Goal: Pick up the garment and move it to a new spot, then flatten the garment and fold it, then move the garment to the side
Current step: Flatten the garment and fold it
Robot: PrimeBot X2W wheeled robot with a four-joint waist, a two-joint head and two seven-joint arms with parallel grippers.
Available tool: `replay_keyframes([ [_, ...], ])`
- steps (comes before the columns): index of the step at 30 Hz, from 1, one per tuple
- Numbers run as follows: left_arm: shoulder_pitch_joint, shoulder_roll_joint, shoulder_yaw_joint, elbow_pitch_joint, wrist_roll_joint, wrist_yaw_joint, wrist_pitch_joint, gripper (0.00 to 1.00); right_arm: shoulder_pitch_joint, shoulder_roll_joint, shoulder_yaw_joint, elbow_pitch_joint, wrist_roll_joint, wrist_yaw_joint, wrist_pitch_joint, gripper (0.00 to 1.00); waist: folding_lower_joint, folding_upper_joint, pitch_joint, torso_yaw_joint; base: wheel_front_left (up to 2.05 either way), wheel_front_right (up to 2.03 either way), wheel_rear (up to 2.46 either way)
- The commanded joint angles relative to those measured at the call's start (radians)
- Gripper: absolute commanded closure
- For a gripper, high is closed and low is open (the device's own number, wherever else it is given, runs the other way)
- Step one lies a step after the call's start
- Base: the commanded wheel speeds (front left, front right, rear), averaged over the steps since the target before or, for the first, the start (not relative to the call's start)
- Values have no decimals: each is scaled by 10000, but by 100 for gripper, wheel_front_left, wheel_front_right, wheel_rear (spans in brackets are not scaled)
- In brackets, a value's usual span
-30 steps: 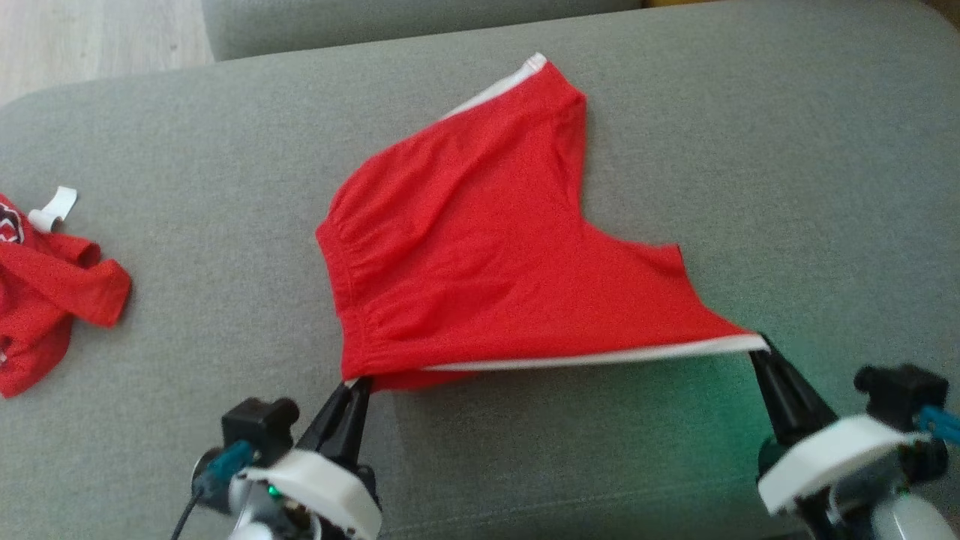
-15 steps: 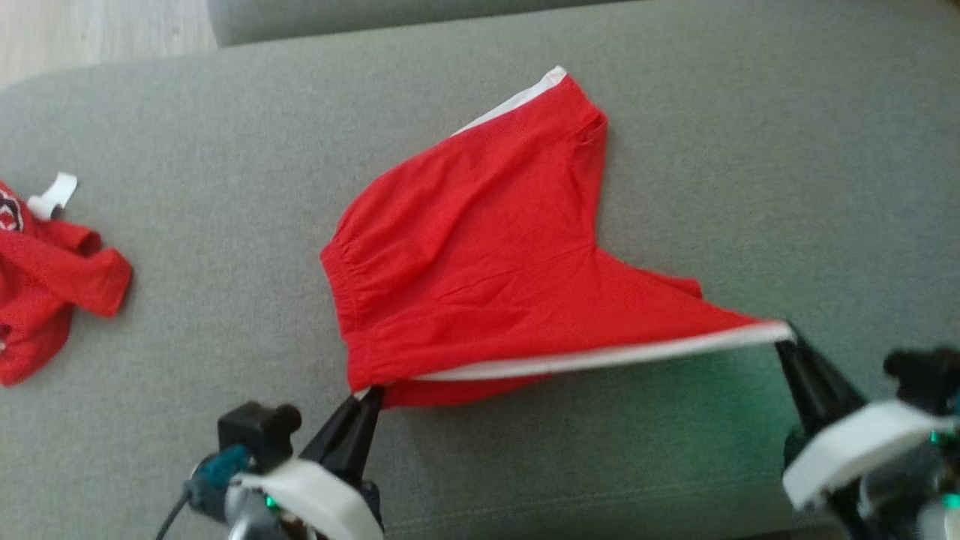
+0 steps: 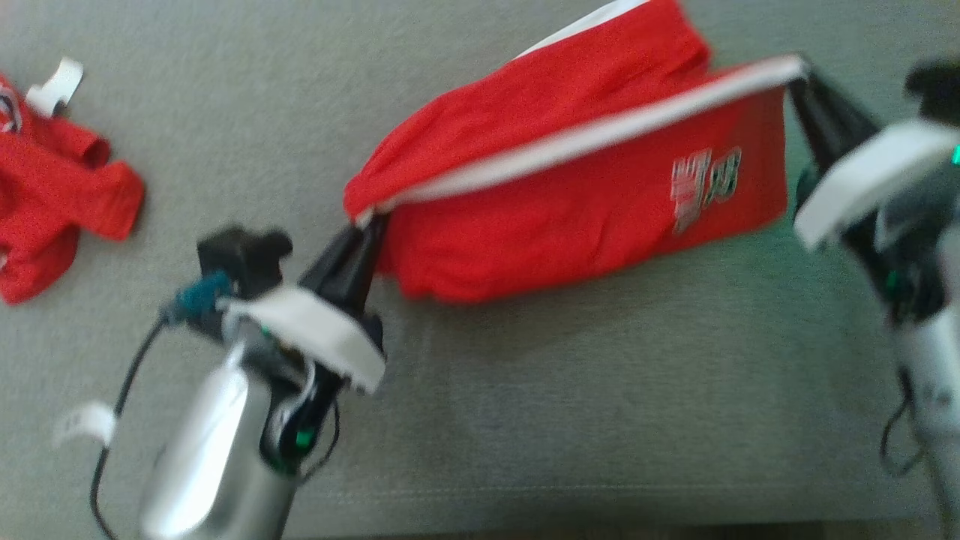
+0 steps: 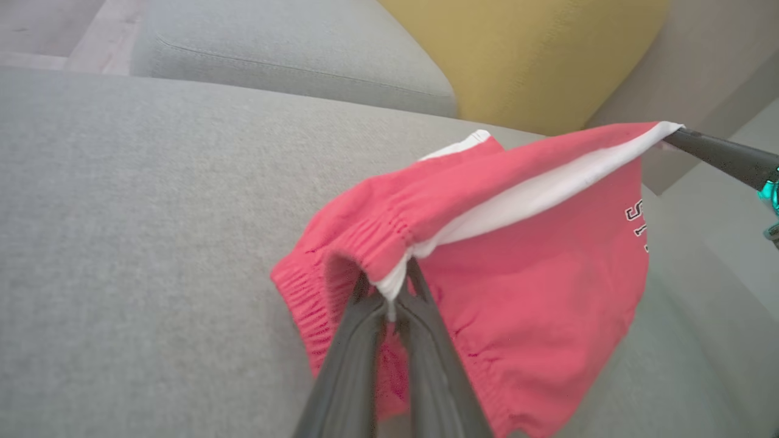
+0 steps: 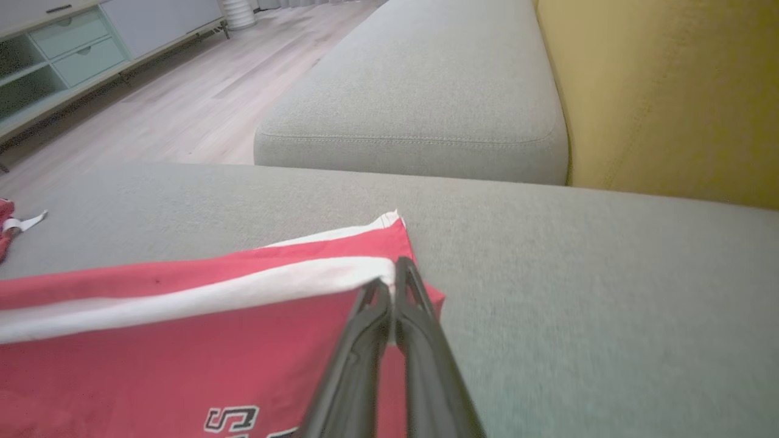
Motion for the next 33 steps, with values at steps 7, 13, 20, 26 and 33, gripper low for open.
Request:
replay_keyframes([
  [7,-2515,-312,81,1155,-103,-154,-459,100,-3272,-670,1002,2354,537,33,-507,100,0,0,1296,1183,0,0,0],
  [13,-3444,-441,-85,2418,-208,-187,-599,100,-4625,-625,1765,3993,865,33,-1100,100,0,0,1672,1364,0,0,0],
  [20,-3884,-546,-418,3482,-427,-248,-988,0,-5408,-466,2913,5705,1252,33,-2223,0,0,0,1782,1427,0,0,0],
  [26,-3424,-504,-533,3617,-180,130,-1659,0,-5098,-447,3454,6078,1238,33,-4120,0,0,0,1411,1239,0,0,0],
  [33,-2133,-147,-267,2793,444,1436,-2603,0,-3782,-287,2973,5620,773,33,-5882,0,0,0,694,750,0,0,0],
])
